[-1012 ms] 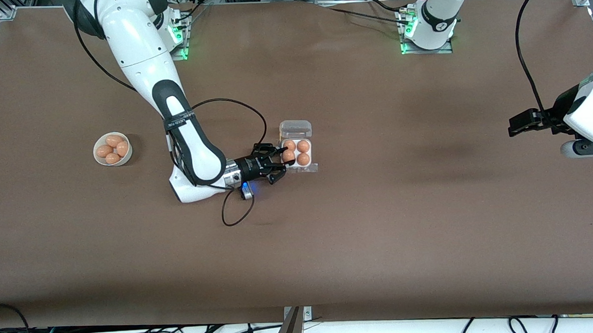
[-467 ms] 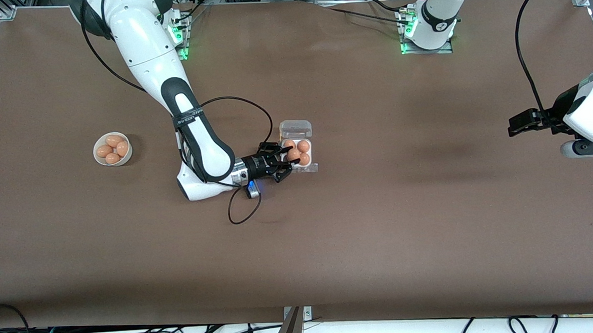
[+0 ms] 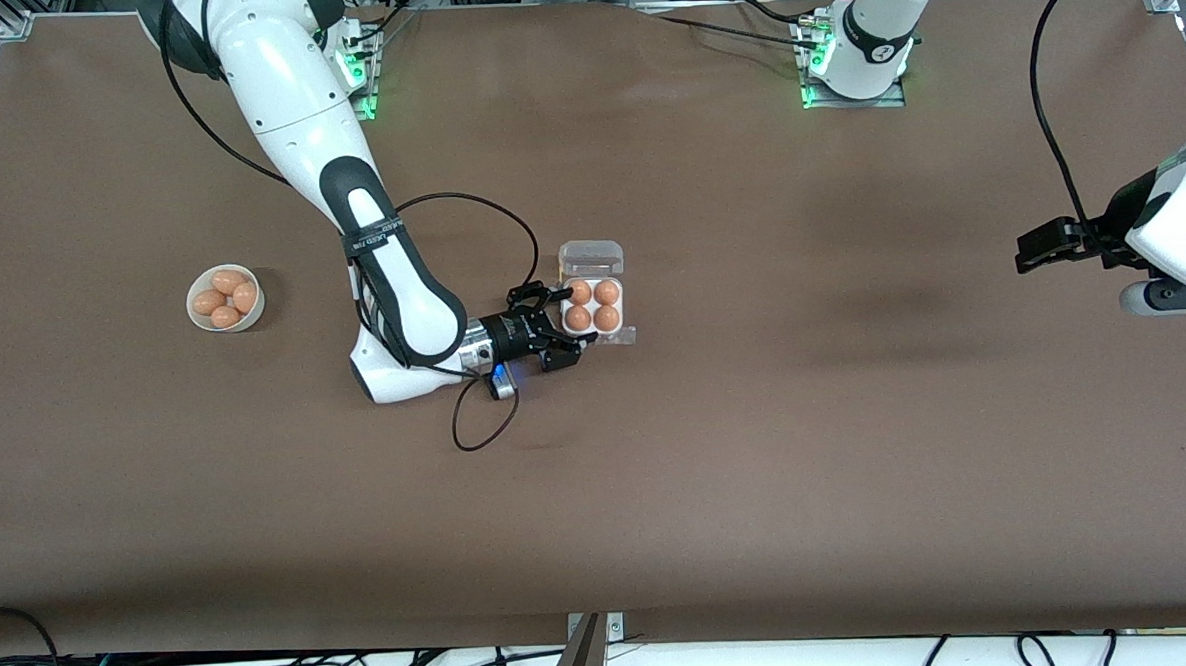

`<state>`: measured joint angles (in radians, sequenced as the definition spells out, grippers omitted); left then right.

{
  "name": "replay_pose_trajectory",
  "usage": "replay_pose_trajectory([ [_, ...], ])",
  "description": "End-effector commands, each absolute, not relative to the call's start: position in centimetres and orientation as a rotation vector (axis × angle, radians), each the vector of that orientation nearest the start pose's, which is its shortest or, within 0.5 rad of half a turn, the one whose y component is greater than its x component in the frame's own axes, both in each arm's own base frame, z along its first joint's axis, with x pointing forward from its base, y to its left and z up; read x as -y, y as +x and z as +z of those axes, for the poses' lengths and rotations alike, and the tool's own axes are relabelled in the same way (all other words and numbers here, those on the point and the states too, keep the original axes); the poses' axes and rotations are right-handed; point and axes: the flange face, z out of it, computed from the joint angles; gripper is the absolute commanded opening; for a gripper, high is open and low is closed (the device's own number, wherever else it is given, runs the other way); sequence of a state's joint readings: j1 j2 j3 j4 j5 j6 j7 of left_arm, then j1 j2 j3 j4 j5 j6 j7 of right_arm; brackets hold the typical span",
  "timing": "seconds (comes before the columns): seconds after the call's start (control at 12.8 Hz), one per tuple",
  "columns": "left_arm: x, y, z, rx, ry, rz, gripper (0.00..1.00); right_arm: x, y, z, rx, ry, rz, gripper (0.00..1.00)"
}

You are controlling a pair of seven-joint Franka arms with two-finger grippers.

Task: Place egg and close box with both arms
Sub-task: 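Withdraw the right gripper while the left gripper reaches the box lid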

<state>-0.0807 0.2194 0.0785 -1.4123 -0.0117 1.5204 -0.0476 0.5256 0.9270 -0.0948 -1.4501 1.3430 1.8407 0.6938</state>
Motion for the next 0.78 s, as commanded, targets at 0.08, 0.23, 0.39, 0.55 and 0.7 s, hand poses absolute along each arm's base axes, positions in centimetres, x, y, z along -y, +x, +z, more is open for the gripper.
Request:
replay_pose_trajectory([
  [0.08, 2.8, 61.5, 57.2, 0.049, -3.182, 0.168, 0.60, -35.3, 62.9, 18.2, -0.955, -2.143, 1.027, 1.00],
  [0.23, 5.4, 61.2, 57.1, 0.066, -3.241, 0.201, 0.32, -32.4, 65.3, 22.1, -0.853, -2.350, 0.930, 1.00],
  [0.39, 8.6, 60.6, 56.9, 0.097, -3.253, 0.257, 0.16, -28.8, 66.6, 26.3, -0.648, -2.608, 0.767, 1.00],
  [0.55, 12.1, 59.8, 56.4, 0.128, -3.279, 0.342, 0.10, -25.4, 67.2, 29.8, -0.285, -2.969, 0.555, 1.00],
  [0.7, 16.4, 59.2, 55.2, 0.138, -3.343, 0.458, 0.00, -24.4, 67.3, 35.2, -0.074, -3.201, 0.362, 1.00],
])
